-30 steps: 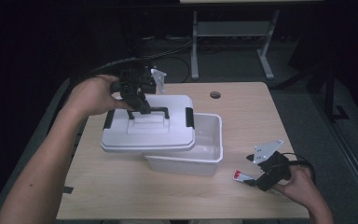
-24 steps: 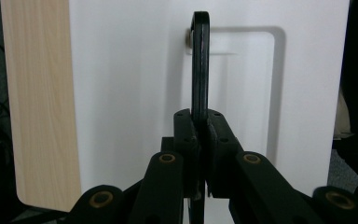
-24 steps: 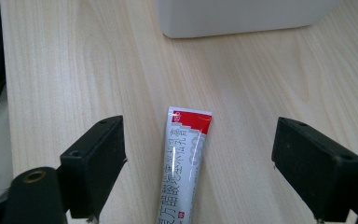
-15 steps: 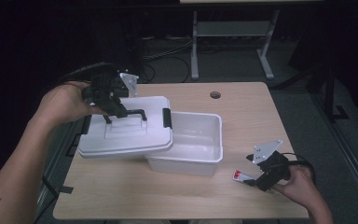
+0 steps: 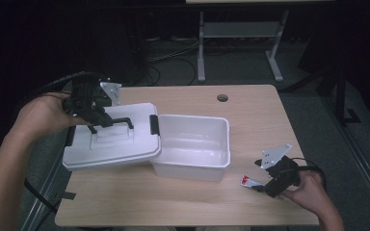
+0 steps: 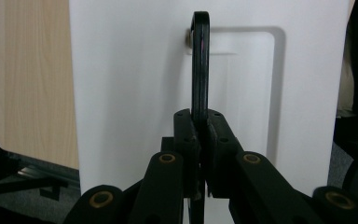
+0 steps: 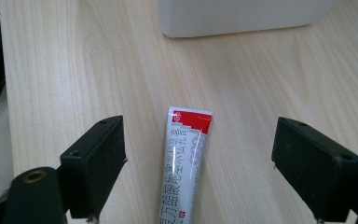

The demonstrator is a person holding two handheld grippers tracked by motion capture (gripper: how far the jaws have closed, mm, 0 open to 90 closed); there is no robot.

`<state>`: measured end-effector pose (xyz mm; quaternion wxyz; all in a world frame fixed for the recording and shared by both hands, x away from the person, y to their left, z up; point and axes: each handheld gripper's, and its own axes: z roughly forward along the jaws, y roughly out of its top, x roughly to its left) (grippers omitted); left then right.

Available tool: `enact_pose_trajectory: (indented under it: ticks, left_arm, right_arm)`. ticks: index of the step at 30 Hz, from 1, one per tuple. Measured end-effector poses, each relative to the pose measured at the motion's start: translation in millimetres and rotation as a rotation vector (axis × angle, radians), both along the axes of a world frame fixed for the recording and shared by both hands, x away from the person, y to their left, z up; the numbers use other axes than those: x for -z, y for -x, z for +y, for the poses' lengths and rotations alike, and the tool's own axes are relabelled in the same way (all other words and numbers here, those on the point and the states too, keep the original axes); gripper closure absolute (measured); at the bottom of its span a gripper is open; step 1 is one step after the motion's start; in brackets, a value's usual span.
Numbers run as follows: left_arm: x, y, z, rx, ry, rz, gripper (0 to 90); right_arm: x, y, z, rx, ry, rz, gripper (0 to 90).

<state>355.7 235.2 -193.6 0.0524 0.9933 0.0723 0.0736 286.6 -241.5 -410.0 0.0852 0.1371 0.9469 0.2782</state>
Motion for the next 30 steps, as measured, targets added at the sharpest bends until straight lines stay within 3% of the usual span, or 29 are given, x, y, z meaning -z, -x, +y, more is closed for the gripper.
enact_pose_trajectory:
  ticks: [14,23,30]
  left_arm:
    - [9.0,6.1,30.8,-0.051,-0.005,0.003,84.9]
    - [22.0,8.9,51.0,-0.084,-0.004,0.018,84.9]
    - [30.9,10.3,57.7,-0.090,-0.009,0.026,84.9]
  right_arm:
    - [0.4,-0.3,-0.1,0.005,0.002,0.000,16.9]
    - [0.9,-0.7,0.7,0.006,0.005,0.004,16.9]
    - [1.4,-0.9,1.4,0.003,0.010,0.005,16.9]
